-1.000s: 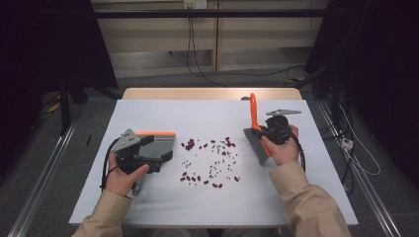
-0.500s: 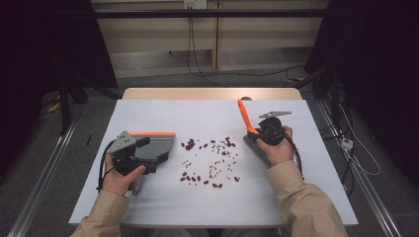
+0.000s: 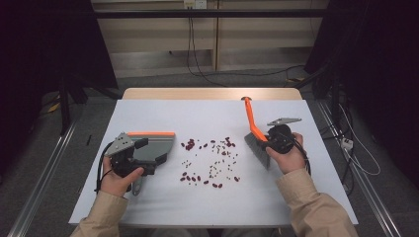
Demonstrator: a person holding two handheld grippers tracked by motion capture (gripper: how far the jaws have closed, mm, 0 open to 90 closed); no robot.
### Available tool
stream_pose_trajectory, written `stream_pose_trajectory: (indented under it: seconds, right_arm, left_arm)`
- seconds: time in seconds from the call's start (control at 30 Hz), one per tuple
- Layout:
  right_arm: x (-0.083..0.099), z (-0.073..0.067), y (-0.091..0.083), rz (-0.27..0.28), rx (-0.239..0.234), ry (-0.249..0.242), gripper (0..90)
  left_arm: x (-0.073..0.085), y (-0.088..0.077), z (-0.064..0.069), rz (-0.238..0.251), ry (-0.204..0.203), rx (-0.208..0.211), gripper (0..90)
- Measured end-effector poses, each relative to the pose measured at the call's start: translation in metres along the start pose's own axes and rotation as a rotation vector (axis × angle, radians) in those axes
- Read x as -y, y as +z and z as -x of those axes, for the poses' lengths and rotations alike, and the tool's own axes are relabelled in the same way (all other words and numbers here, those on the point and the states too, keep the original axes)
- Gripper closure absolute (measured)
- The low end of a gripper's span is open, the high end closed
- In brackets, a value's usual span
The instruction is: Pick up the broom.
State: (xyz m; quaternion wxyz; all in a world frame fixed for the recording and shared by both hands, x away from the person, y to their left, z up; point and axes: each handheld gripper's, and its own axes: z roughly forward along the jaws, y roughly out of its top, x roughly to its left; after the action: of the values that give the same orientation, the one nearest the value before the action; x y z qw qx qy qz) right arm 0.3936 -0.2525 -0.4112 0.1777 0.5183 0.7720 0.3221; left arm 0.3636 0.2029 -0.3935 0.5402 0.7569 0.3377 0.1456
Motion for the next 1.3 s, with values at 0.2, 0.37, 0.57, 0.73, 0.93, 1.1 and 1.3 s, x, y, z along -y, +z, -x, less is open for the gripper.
stream_pose_trajectory:
  seconds: [0.2, 0.37, 0.57, 0.73, 0.93, 1.1, 1.3]
  right_arm:
    - [0.002, -0.004, 0.002, 0.017, 0.001, -0.006, 70.8]
    - [0.001, 0.000, 0.004, 0.042, -0.027, 0.027, 70.9]
    - [-0.005, 0.002, 0.007, 0.119, -0.036, 0.035, 70.9]
    - [-0.014, 0.001, 0.014, 0.138, -0.032, 0.022, 70.9]
    - [-0.023, -0.002, 0.025, 0.153, -0.016, 0.001, 70.9]
    - [-0.027, -0.002, 0.038, 0.154, 0.009, -0.050, 70.9]
    - [-0.029, -0.006, 0.047, 0.157, 0.023, -0.084, 70.9]
  left_arm:
    - [0.005, -0.001, 0.000, -0.016, 0.004, -0.002, 6.3]
    - [0.006, -0.002, 0.001, -0.020, 0.008, -0.001, 6.3]
    - [0.007, -0.003, -0.001, -0.022, 0.004, -0.002, 6.3]
    - [0.009, -0.003, -0.003, -0.026, 0.002, 0.000, 6.3]
    - [0.010, -0.003, -0.005, -0.028, -0.005, 0.003, 6.2]
    - [0.011, -0.005, -0.007, -0.028, -0.005, -0.003, 6.2]
    - [0.014, -0.008, -0.010, -0.034, -0.004, -0.004, 6.0]
